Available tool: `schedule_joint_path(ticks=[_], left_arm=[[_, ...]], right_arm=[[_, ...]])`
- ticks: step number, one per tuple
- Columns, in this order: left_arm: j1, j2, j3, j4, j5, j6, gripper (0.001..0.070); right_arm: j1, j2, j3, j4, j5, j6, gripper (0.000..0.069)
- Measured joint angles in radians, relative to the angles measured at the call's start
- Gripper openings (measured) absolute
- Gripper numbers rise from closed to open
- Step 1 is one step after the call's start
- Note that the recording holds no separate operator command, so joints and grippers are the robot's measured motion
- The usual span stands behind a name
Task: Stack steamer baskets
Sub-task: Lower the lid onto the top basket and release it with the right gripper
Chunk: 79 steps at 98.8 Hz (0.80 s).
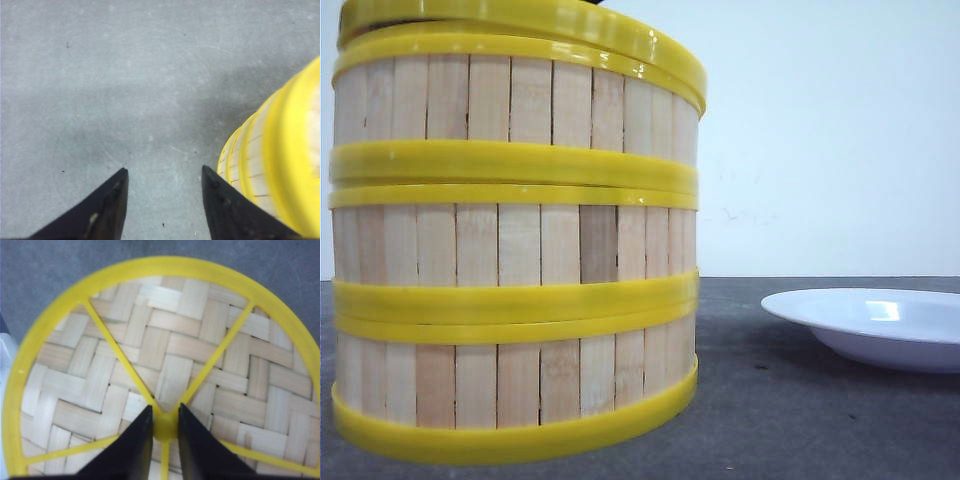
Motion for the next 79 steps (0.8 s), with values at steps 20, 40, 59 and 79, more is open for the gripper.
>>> schedule_joint_path(ticks=[20, 40, 59, 79], left_arm=[[0.0, 0.0, 0.0, 0.0, 0.0, 0.003, 0.0274], [0.0, 0.0, 0.0, 0.0, 0.0, 0.006, 0.0274], [0.0, 0.0, 0.0, 0.0, 0.0, 0.008, 0.0274], [0.0, 0.0, 0.0, 0.0, 0.0, 0.008, 0.0274]], right_arm=[[0.007, 0.014, 0.01, 0.005, 0.003, -0.007, 0.0057], [0.012, 0.015, 0.011, 0.006, 0.024, -0.009, 0.0057], [0.013, 0.015, 0.011, 0.006, 0.027, -0.013, 0.0057], [0.015, 0.028, 0.021, 0.003, 0.027, -0.013, 0.0057]])
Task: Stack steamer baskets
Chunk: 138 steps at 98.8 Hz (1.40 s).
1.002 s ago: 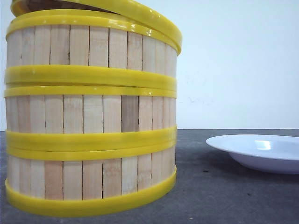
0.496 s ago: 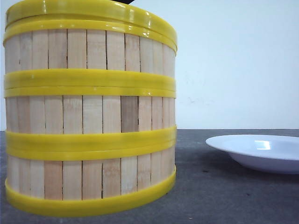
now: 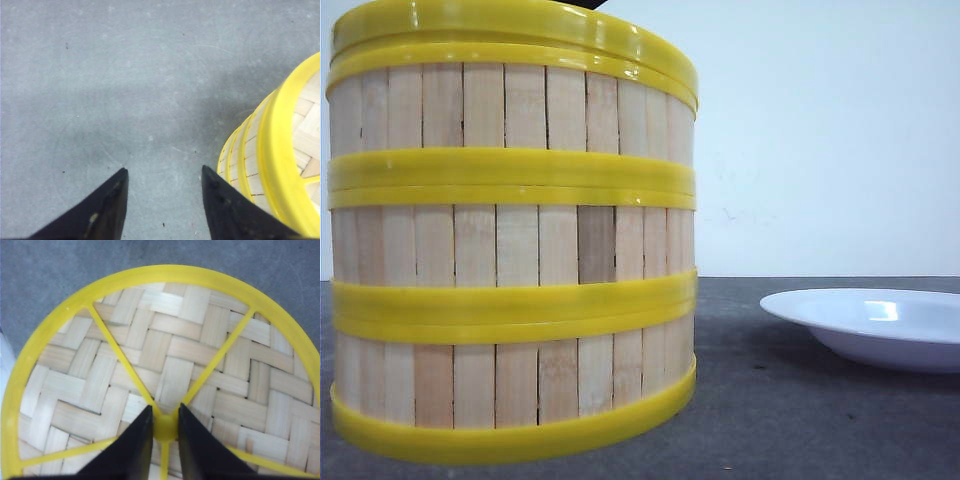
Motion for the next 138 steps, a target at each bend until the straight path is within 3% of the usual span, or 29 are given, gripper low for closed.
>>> schedule_joint_path(ticks=[21, 39, 51, 68, 88, 111, 138], left_arm=[[0.0, 0.0, 0.0, 0.0, 0.0, 0.003, 0.0274], [0.0, 0.0, 0.0, 0.0, 0.0, 0.007, 0.0274], [0.0, 0.0, 0.0, 0.0, 0.0, 0.007, 0.0274], [0.0, 0.0, 0.0, 0.006, 0.0, 0.007, 0.0274], [0.0, 0.0, 0.0, 0.019, 0.0, 0.007, 0.0274], [0.0, -0.047, 0.0, 0.019, 0.0, 0.002, 0.0274], [0.0, -0.198, -0.099, 0.037, 0.0, -0.009, 0.0274]], right_arm=[[0.005, 0.003, 0.003, 0.001, 0.003, 0.0, 0.0073], [0.014, 0.01, 0.003, 0.019, 0.002, 0.0, 0.0323], [0.015, 0.006, 0.003, 0.013, 0.003, 0.0, 0.0385], [0.015, -0.049, 0.009, -0.04, 0.093, 0.0, 0.0397], [-0.034, -0.225, 0.037, -0.097, 0.221, -0.009, 0.0397], [-0.229, -0.321, 0.013, -0.189, 0.195, -0.011, 0.0397], [-0.446, -0.584, -0.317, -0.067, 0.159, -0.006, 0.0397]])
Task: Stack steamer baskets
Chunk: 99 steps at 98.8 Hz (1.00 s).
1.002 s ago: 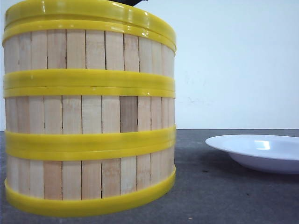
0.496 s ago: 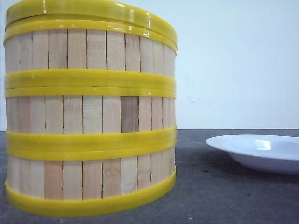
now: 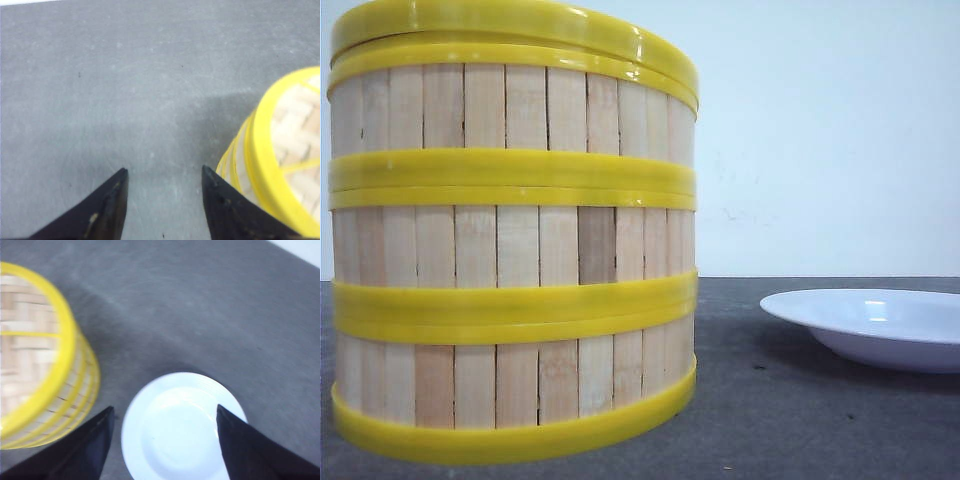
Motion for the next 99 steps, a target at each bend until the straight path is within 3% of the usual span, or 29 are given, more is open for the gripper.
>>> schedule_joint_path(ticks=[33, 46, 61, 85, 90, 99], left_arm=[[0.0, -0.085, -0.198, -0.002, 0.001, -0.03, 0.0274], [0.0, -0.099, -0.237, -0.003, 0.001, -0.035, 0.0274], [0.0, -0.1, -0.25, -0.003, 0.001, -0.042, 0.0274], [0.0, -0.1, -0.25, 0.007, 0.001, -0.049, 0.0258], [0.0, -0.1, -0.25, 0.006, 0.001, -0.049, 0.0201], [0.0, -0.1, -0.25, 0.007, 0.001, -0.052, 0.0064]], right_arm=[[-0.249, -0.322, -0.612, 0.177, -0.055, 0.026, 0.0397], [-0.316, -0.435, -0.781, 0.212, -0.081, 0.043, 0.0397], [-0.344, -0.5, -0.889, 0.222, -0.109, 0.062, 0.0397], [-0.344, -0.506, -0.894, 0.228, -0.108, 0.07, 0.0394], [-0.344, -0.506, -0.894, 0.227, -0.108, 0.073, 0.0344], [-0.344, -0.506, -0.894, 0.228, -0.108, 0.073, 0.0131]])
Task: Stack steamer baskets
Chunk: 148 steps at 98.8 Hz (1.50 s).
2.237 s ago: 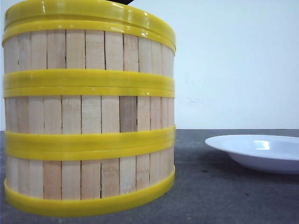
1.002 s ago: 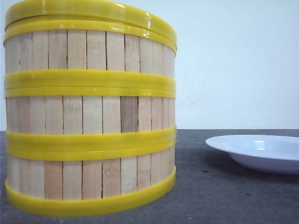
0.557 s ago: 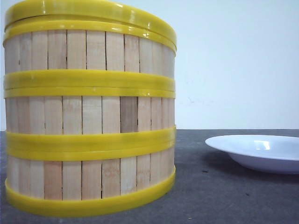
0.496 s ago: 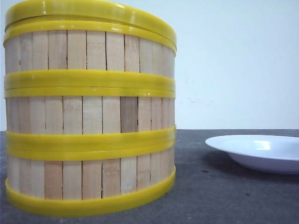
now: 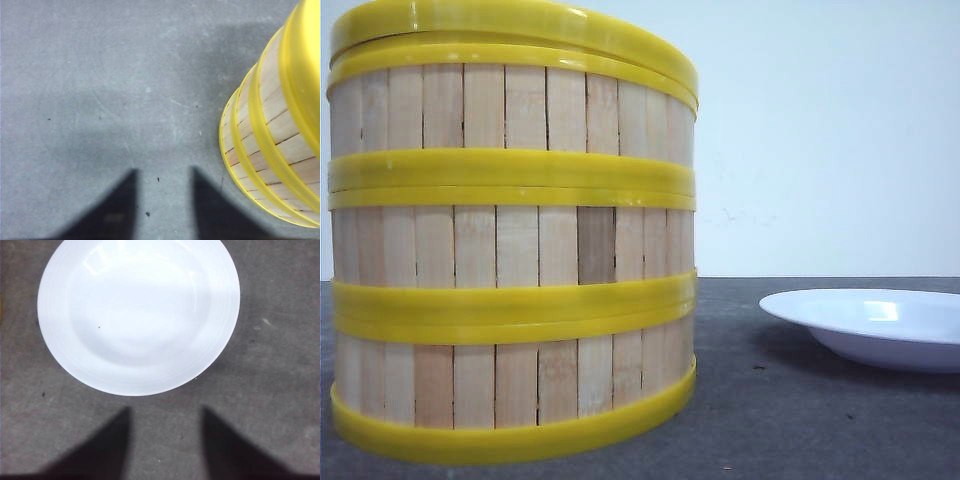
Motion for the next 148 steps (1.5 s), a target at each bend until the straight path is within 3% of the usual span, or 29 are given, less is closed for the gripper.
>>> schedule_joint_path(ticks=[6, 16, 85, 97, 121, 135, 148], left_arm=[[0.0, 0.0, 0.0, 0.002, 0.0, 0.0, 0.003], [0.0, 0.0, 0.0, 0.002, 0.0, -0.001, 0.0016], [0.012, -0.026, -0.024, 0.037, -0.008, 0.011, 0.0014], [0.05, -0.141, -0.159, 0.191, -0.019, 0.034, 0.0014], [0.068, -0.464, -0.603, 0.643, -0.019, 0.026, 0.0014], [0.068, -0.628, -0.796, 0.778, -0.022, 0.026, 0.0014], [0.069, -0.718, -0.874, 0.809, -0.033, 0.026, 0.0014]], right_arm=[[0.0, 0.0, 0.0, 0.002, 0.0, 0.0, 0.005], [0.0, 0.0, 0.0, -0.004, 0.0, 0.003, 0.0012], [0.0, 0.0, 0.0, 0.007, 0.0, 0.004, 0.0004], [0.0, 0.0, 0.0, 0.008, 0.0, 0.004, 0.0004], [0.0, 0.0, 0.0, 0.008, 0.0, 0.004, 0.0004], [0.0, 0.0, 0.0, 0.008, 0.0, 0.004, 0.0004], [0.0, 0.0, 0.0, 0.008, 0.0, 0.004, 0.0004]])
